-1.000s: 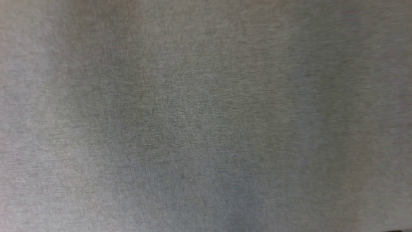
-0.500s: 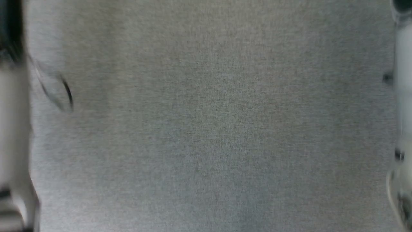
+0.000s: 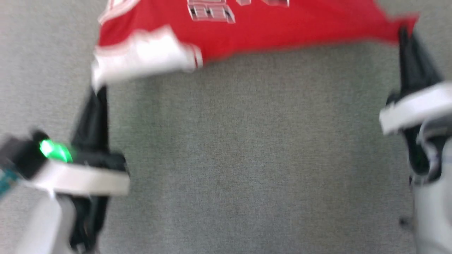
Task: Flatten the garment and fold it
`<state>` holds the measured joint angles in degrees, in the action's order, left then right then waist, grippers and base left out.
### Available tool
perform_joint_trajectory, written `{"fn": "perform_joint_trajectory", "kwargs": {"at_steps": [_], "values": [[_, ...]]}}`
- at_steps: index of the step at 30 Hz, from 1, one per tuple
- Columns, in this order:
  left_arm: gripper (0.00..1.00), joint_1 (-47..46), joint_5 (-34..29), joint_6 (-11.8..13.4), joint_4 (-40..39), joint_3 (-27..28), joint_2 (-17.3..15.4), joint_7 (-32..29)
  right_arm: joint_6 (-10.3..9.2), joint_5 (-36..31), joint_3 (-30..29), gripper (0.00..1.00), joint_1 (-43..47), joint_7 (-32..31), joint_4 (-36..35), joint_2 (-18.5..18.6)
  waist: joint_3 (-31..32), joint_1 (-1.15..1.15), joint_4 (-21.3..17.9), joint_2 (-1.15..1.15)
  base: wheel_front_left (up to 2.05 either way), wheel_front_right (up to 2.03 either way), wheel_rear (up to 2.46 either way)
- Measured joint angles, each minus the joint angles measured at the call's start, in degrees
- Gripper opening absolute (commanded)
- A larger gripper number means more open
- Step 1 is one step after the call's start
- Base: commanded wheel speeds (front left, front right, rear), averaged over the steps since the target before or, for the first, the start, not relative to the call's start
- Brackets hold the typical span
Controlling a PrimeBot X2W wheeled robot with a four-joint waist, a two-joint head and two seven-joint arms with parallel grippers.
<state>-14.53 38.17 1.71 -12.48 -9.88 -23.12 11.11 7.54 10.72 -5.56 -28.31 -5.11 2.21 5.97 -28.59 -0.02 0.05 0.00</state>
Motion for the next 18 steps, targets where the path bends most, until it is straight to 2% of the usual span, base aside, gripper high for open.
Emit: {"fn": "perform_joint_trajectory", "kwargs": {"at_steps": [7,14,18], "values": [[0.0,12.96,3.03,0.85,1.92,-2.1,1.08,-1.69,0.0,0.52,-0.71,0.0,14.02,-2.0,-1.24,-0.68,4.88,0.01,0.4,0.01,0.0,0.0,0.0],[0.0,23.9,8.6,0.3,2.18,-6.05,-0.4,-10.66,0.0,3.82,-1.3,0.0,27.6,-6.93,-5.08,-1.44,10.63,0.01,0.95,0.01,0.0,0.0,0.0],[0.0,28.75,11.2,1.08,0.46,-6.97,-2.23,-15.69,0.0,4.64,-1.26,0.0,34.4,-11.22,-8.03,-1.47,14.02,0.01,1.24,0.01,0.0,0.0,0.0]]}}
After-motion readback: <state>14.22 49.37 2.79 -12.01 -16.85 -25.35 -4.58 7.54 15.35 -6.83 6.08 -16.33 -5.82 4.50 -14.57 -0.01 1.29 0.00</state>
